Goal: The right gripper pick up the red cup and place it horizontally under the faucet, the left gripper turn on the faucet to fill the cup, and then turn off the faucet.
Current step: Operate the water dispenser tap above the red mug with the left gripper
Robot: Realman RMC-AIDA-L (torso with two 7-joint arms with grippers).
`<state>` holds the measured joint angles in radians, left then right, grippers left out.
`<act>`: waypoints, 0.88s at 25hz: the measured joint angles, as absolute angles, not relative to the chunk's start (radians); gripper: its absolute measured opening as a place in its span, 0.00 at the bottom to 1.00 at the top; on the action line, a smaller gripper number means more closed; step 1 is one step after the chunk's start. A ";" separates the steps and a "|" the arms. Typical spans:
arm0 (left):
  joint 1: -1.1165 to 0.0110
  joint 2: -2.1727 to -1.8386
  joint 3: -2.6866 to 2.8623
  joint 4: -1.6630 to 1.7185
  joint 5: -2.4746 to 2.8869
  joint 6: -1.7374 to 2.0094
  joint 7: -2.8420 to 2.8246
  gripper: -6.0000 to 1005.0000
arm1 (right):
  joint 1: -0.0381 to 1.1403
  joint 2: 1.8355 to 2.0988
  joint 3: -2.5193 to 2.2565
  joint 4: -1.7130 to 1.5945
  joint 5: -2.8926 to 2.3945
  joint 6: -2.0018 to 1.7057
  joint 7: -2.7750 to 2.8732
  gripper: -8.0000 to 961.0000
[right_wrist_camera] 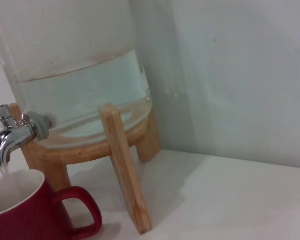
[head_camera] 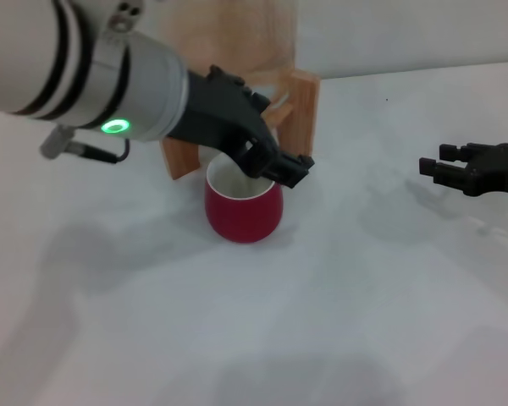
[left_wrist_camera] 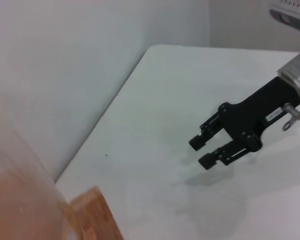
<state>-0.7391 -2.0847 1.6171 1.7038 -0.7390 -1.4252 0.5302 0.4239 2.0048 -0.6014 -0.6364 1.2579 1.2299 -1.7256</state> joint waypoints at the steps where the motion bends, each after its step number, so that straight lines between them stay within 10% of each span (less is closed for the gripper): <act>1: -0.732 -2.085 1.603 1.710 -0.754 -1.436 0.521 0.87 | 0.424 2.005 -0.601 -0.637 1.258 1.230 -1.726 0.51; 22: -0.779 -2.082 1.538 1.582 -0.683 -1.516 0.494 0.87 | 0.417 2.005 -0.600 -0.642 1.260 1.231 -1.713 0.51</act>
